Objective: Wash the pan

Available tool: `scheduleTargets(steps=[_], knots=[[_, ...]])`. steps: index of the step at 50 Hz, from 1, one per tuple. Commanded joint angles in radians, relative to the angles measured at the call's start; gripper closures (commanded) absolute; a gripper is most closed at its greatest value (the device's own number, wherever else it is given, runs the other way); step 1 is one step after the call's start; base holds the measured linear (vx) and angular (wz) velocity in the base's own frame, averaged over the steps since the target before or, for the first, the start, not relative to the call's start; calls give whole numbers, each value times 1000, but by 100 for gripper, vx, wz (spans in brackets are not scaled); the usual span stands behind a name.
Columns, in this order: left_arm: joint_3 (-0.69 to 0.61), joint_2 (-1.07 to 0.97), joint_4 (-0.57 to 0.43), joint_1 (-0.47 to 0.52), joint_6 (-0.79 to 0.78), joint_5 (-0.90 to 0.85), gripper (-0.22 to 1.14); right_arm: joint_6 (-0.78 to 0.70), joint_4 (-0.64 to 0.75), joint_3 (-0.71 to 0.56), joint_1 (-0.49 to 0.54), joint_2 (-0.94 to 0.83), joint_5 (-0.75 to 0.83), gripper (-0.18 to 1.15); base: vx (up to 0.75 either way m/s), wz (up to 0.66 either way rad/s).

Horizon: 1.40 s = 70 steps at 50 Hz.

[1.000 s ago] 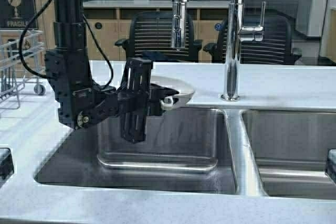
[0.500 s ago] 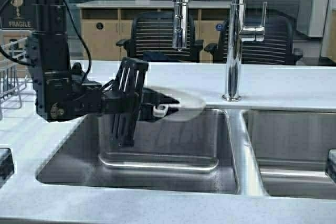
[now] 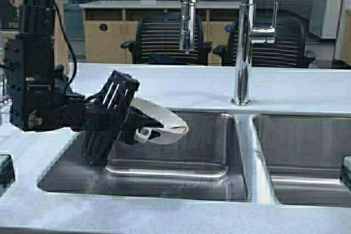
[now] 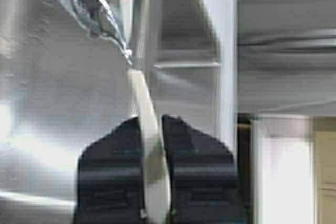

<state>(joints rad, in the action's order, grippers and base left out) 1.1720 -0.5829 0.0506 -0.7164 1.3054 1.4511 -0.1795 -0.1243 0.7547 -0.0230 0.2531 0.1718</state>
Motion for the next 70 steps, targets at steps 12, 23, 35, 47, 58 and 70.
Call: scheduleTargets(steps=[12, 23, 35, 47, 58, 70], knots=[[-92, 448, -9, -6, -350, -907, 89, 0, 2, 0, 2, 26, 11, 92, 0, 0], [-322, 518, -14, -2, -798, -1574, 89, -3, 3, 2, 2, 26, 32, 92, 0, 0], [-446, 479, 184, -2, -831, -1829, 89, -6, 3, 6, 2, 31, 34, 92, 0, 0], [-509, 592, 606, -11, -640, -2098, 89, -6, 3, 6, 2, 40, 41, 92, 0, 0], [-492, 727, 738, -54, -577, -2164, 89, -6, 5, 6, 2, 41, 44, 92, 0, 0], [-405, 669, 726, -52, -563, -2017, 89, -6, 5, 3, 3, 34, 44, 92, 0, 0]])
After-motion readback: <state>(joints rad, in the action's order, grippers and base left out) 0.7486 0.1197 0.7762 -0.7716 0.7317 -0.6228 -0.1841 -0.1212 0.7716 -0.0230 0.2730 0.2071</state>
